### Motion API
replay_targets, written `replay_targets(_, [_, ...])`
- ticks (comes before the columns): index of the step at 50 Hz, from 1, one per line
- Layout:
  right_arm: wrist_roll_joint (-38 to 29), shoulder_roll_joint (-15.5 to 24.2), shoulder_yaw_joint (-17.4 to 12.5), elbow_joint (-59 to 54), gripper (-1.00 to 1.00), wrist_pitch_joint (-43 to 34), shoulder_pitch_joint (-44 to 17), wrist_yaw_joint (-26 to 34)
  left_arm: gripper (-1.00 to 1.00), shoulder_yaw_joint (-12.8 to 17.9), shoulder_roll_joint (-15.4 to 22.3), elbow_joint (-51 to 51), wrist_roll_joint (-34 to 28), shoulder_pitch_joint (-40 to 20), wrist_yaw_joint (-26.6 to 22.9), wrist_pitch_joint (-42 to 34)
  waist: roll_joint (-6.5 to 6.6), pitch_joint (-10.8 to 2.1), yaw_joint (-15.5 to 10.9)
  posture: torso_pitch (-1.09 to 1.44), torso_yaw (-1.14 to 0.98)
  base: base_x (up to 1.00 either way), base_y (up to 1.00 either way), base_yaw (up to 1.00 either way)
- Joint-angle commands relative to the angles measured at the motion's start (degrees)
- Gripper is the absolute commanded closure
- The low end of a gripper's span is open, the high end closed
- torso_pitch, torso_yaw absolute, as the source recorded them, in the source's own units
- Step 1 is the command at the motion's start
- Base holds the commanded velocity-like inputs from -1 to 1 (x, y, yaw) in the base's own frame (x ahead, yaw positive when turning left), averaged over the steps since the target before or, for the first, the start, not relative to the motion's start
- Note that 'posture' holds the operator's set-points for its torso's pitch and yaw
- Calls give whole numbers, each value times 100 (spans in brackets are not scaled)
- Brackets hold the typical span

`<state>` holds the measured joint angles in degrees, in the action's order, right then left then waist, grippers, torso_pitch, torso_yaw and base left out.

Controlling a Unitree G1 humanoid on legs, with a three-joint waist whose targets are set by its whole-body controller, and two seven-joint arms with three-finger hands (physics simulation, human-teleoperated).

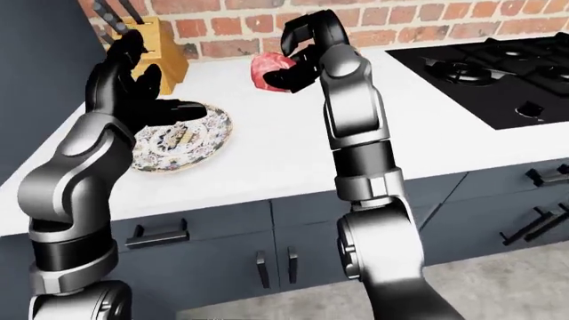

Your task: Place the steak on the rack of the oven.

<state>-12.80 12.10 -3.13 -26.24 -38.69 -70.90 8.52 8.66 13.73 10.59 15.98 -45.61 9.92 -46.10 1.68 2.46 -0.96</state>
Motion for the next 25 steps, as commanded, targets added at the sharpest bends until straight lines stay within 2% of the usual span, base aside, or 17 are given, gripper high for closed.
replay_targets(1, [21, 34, -41, 277, 100, 269, -295, -53, -100, 55, 59, 115, -15, -166, 1, 156, -46, -197, -16, 0, 0, -5, -36, 0])
replay_targets(3, [24, 30, -46, 259, 100, 273, -309, -66, -100, 54, 62, 97, -17, -172, -3, 165, -59, -223, -15, 0, 0, -5, -26, 0])
replay_targets(5, [26, 24, -42, 265, 100, 275, -302, -70, -100, 60, 66, 93, -13, -184, -4, 160, -151, -257, -20, 0, 0, 0, -11, 0])
replay_targets(7, [17, 21, -29, 279, 100, 275, -283, -69, -100, 66, 64, 88, -6, -188, 0, 161, -271, -91, 9, 0, 0, 0, 0, 0])
replay_targets(11, [11, 15, -29, 329, 100, 260, -241, -68, -100, 58, 63, 83, -4, -184, 0, 170, -399, -3, 23, 0, 0, 0, 0, 0])
replay_targets(15, [-4, 7, -23, 334, 100, 246, -239, -69, -100, 62, 63, 109, 7, -184, 11, 144, -415, 24, 59, 0, 0, 0, 0, 0])
replay_targets(19, [-19, 4, -18, 356, 100, 247, -205, -61, -100, 64, 63, 140, 21, -194, 27, 107, -357, 38, 96, 0, 0, 0, 0, 0])
replay_targets(21, [-31, 8, -14, 365, 100, 221, -212, -53, -100, 65, 65, 123, 23, -198, 26, 120, -282, -204, 46, 0, 0, -16, 0, 0])
replay_targets(23, [-37, 6, -16, 361, 100, 220, -216, -49, -100, 65, 65, 104, 25, -205, 29, 130, -262, -332, 31, 0, 0, -40, 0, 0])
replay_targets(25, [-35, -3, -21, 334, 100, 244, -224, -58, -100, 70, 69, 137, 35, -204, 38, 99, -183, -354, 22, 0, 0, -38, 0, 0])
